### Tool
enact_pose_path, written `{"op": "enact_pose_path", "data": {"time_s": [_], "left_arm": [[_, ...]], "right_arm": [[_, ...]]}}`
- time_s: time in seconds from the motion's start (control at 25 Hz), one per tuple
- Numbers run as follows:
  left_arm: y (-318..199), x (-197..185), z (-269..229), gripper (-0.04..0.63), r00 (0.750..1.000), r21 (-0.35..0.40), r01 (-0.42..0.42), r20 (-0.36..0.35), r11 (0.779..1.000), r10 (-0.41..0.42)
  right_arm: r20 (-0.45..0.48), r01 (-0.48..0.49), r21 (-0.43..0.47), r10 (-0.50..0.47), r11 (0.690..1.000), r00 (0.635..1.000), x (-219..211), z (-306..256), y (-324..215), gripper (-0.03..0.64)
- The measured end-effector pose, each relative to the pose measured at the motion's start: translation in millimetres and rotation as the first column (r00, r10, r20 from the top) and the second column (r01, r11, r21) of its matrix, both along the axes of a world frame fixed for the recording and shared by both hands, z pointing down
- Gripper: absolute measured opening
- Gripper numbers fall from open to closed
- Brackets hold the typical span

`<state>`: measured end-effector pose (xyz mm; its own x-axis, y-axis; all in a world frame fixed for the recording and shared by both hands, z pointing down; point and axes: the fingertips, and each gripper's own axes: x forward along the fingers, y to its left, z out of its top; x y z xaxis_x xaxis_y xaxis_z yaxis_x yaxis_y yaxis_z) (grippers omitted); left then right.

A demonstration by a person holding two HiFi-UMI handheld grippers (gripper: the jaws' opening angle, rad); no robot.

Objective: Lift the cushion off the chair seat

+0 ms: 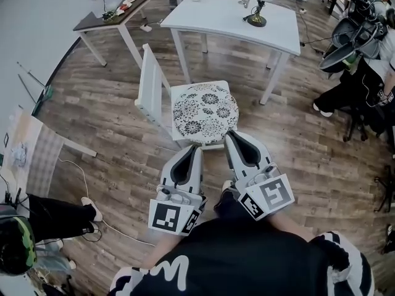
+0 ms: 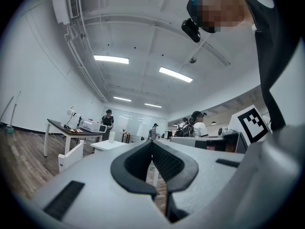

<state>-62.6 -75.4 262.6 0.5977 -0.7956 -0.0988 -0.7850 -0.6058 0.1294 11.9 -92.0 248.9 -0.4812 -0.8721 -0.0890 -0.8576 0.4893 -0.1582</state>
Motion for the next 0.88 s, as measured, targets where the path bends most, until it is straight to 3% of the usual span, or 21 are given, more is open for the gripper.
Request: {"op": "enact_pose_path", "data": {"time_s": [0.88], "left_arm": [[-76,27,-3,0.005,0.998,0.003,0.067,0.003,0.998,-0.067]], "right_arm": [[0.005,0.069,-0.002,-0.069,0.998,0.998,27,-1,-81,0.028]]}}
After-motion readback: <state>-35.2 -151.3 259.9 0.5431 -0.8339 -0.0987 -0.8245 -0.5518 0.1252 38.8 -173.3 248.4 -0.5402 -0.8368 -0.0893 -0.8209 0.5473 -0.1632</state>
